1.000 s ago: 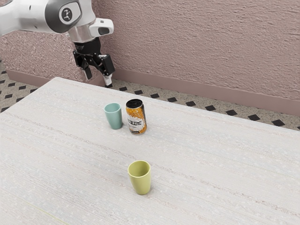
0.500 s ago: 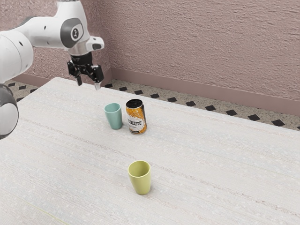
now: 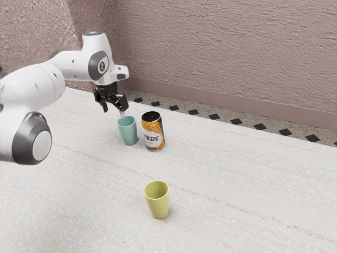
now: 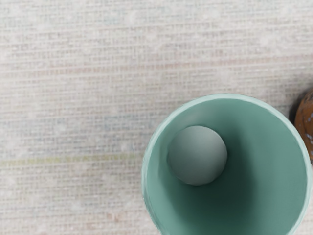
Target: Place the left cup onto the right cup
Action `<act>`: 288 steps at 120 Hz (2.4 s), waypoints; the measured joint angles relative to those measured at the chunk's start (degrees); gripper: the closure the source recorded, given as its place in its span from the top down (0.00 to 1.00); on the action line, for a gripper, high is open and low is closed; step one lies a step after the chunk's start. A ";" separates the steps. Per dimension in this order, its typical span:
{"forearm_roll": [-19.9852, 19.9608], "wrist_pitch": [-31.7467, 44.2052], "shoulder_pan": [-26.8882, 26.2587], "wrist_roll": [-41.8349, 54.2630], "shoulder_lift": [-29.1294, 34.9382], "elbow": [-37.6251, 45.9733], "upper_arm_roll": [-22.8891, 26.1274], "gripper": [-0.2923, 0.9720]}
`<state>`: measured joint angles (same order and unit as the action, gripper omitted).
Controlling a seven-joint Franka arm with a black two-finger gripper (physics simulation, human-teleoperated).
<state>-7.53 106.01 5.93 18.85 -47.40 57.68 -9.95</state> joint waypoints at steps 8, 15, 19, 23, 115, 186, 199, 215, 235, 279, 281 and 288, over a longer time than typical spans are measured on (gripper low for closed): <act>-0.07 0.45 0.56 0.51 -0.81 -0.18 0.28 0.77; -0.12 0.79 0.74 0.91 -1.16 -0.24 0.43 0.77; -0.14 1.05 0.97 1.13 -1.65 -0.48 0.71 0.77; -0.16 1.28 1.15 1.33 -2.47 -1.53 0.92 0.77; -6.12 6.02 2.16 3.58 -7.05 -3.17 1.19 0.19; -5.25 5.58 1.58 3.70 13.45 18.19 2.06 0.15; -3.99 5.77 -0.70 3.68 21.41 26.75 2.65 0.15; -2.37 5.77 -5.21 3.66 28.64 34.10 2.75 0.15; -0.48 5.80 -10.16 3.60 36.78 41.43 2.75 0.15; 1.18 4.90 -13.40 3.04 41.51 46.37 5.46 0.15; 1.20 5.14 -13.42 2.92 41.98 47.09 5.71 0.15; 1.24 6.12 -13.53 2.51 43.56 49.66 6.57 0.15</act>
<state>-6.29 112.12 -7.60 21.36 -3.84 107.34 -3.39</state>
